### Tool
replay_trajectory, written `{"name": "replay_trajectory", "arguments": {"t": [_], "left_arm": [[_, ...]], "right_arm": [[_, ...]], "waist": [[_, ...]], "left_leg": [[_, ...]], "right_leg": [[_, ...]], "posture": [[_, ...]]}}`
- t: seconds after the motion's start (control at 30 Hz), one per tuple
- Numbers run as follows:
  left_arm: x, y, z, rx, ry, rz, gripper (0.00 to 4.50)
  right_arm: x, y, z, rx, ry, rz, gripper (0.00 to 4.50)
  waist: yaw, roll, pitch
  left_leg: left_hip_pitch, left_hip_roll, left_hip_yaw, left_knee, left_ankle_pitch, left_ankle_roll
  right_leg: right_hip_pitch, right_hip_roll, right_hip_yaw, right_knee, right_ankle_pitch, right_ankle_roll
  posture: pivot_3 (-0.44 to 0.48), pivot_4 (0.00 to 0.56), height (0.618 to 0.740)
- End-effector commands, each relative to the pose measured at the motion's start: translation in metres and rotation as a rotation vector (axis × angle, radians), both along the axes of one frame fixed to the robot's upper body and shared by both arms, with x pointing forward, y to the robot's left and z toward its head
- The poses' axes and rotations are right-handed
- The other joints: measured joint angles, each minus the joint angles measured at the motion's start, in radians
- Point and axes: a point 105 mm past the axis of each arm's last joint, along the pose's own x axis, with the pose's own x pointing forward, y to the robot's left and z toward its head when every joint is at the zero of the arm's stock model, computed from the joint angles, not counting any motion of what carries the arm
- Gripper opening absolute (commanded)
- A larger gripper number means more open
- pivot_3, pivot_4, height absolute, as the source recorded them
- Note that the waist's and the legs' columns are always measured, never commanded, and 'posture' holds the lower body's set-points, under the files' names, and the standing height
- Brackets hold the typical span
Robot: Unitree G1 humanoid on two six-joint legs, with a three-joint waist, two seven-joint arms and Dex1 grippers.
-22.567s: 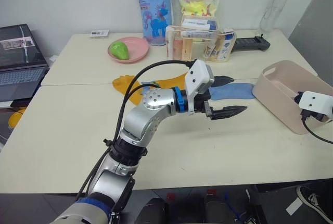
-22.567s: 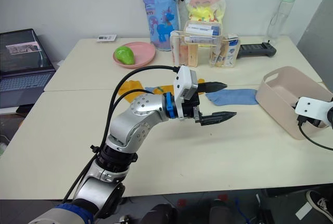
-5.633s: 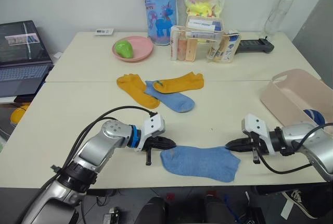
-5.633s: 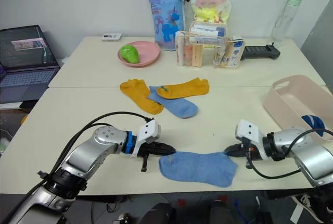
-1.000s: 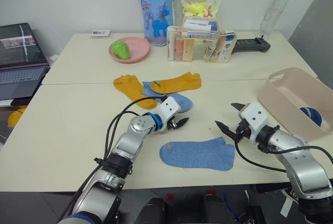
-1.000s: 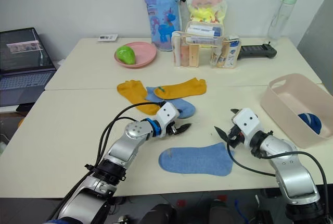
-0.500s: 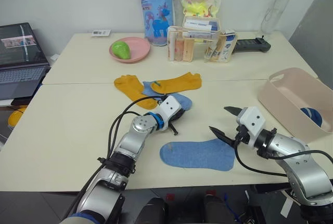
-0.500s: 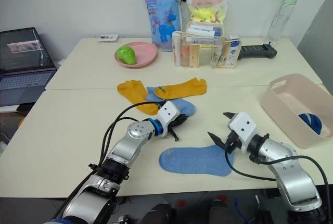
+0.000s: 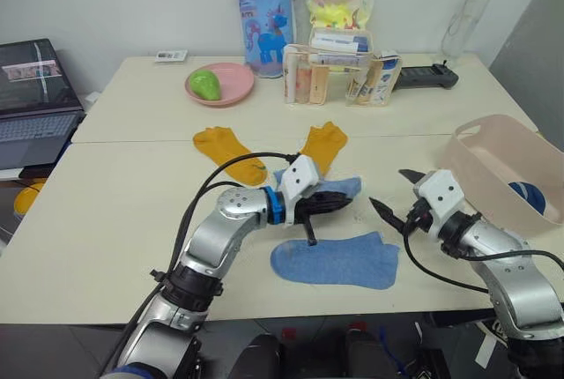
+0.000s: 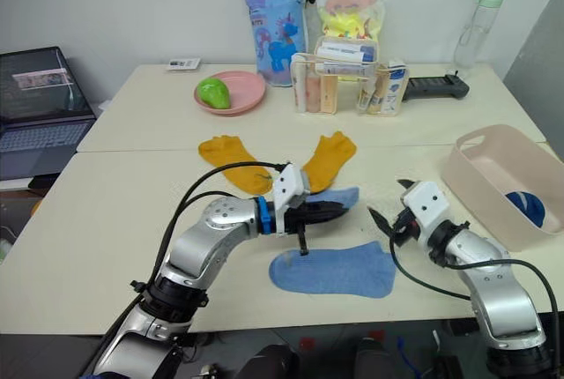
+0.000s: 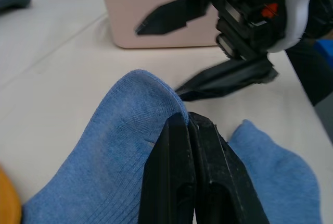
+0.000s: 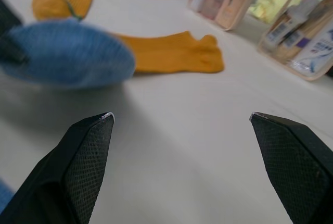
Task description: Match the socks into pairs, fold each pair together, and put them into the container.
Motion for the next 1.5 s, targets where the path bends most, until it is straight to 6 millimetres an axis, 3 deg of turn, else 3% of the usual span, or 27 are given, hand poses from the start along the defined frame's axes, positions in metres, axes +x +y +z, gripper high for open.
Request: {"name": "replay_trajectory", "arguments": {"t": [0.03,0.13,0.33,0.53,0.63,0.77,0.97,1.13,1.27,1.37,1.5], "left_arm": [[-0.005,-0.008,0.005,0.0,0.035,-0.074,0.03],[-0.003,-0.011,0.004,-0.003,0.025,-0.086,0.03],[0.004,0.001,0.006,-0.019,0.04,-0.042,1.84],[0.045,0.057,0.011,-0.023,-0.023,0.25,3.8],[0.055,0.083,0.0,0.033,-0.047,0.341,3.8],[0.067,0.098,-0.009,0.061,-0.077,0.434,3.8],[0.079,0.077,-0.005,0.033,-0.13,0.429,3.8],[0.076,0.062,-0.015,0.157,-0.244,0.326,3.8],[0.075,0.055,-0.022,0.211,-0.281,0.275,3.84],[0.079,0.056,-0.032,0.292,-0.299,0.262,3.23],[0.083,0.059,-0.034,0.31,-0.298,0.279,2.03]], "right_arm": [[0.002,-0.007,0.02,0.01,-0.094,-0.037,4.5],[0.0,-0.008,0.016,-0.003,-0.082,-0.035,4.5],[-0.001,-0.009,0.01,-0.001,-0.053,-0.047,4.5],[-0.01,0.002,-0.013,0.037,0.113,-0.004,4.5],[-0.015,0.006,-0.027,0.032,0.209,0.008,4.5],[-0.016,0.013,-0.032,0.058,0.272,0.021,4.5],[-0.014,0.019,-0.041,0.02,0.325,0.032,4.5],[-0.016,0.023,-0.054,-0.008,0.371,0.048,4.5],[-0.016,0.026,-0.056,0.015,0.373,0.048,3.57],[-0.016,0.028,-0.056,0.038,0.383,0.052,2.48],[-0.016,0.029,-0.056,0.041,0.392,0.057,1.03]], "waist": [[0.0,0.0,0.0],[0.0,0.0,0.0],[-0.002,0.0,0.0],[-0.004,0.0,0.0],[-0.004,0.0,0.0],[0.003,0.0,0.0],[0.004,0.0,0.0],[-0.001,0.0,0.0],[-0.004,0.0,0.0],[-0.004,0.0,0.0],[-0.004,0.0,0.0]], "left_leg": [[0.0,0.0,0.0,0.0,0.0,0.0],[0.0,0.0,0.0,0.0,0.0,0.0],[0.0,0.0,0.0,0.0,0.0,0.0],[0.0,0.001,0.0,0.0,0.0,0.0],[0.0,0.0,0.0,0.0,0.0,0.0],[0.0,0.0,-0.001,0.0,0.0,0.0],[0.0,-0.001,-0.001,0.0,0.0,0.0],[0.0,-0.001,-0.001,0.0,0.0,0.0],[0.0,0.0,-0.001,0.0,0.0,0.0],[0.0,-0.001,-0.001,0.0,0.0,0.0],[0.0,-0.001,-0.001,0.0,0.0,0.0]], "right_leg": [[0.0,0.0,0.0,0.0,0.0,0.0],[0.0,0.0,0.0,-0.001,0.0,0.0],[0.0,0.0,0.0,0.0,0.0,0.0],[0.0,0.0,0.001,0.0,0.0,0.0],[0.0,0.0,0.001,0.0,0.0,0.0],[0.0,0.0,0.0,-0.001,0.0,0.0],[0.0,-0.001,0.0,-0.001,0.0,0.0],[0.0,-0.001,0.0,-0.001,0.0,0.0],[-0.001,-0.001,0.0,0.0,0.0,0.0],[-0.001,-0.001,0.0,0.0,0.0,0.0],[-0.001,-0.001,0.0,0.0,0.0,0.0]], "posture": [[0.0,0.15,0.74],[0.0,0.15,0.74],[0.0,0.15,0.74],[0.0,0.15,0.74],[0.0,0.15,0.74],[0.0,0.15,0.74],[0.0,0.15,0.74],[0.0,0.15,0.74],[0.0,0.15,0.74],[0.0,0.15,0.74],[0.0,0.15,0.74]]}}
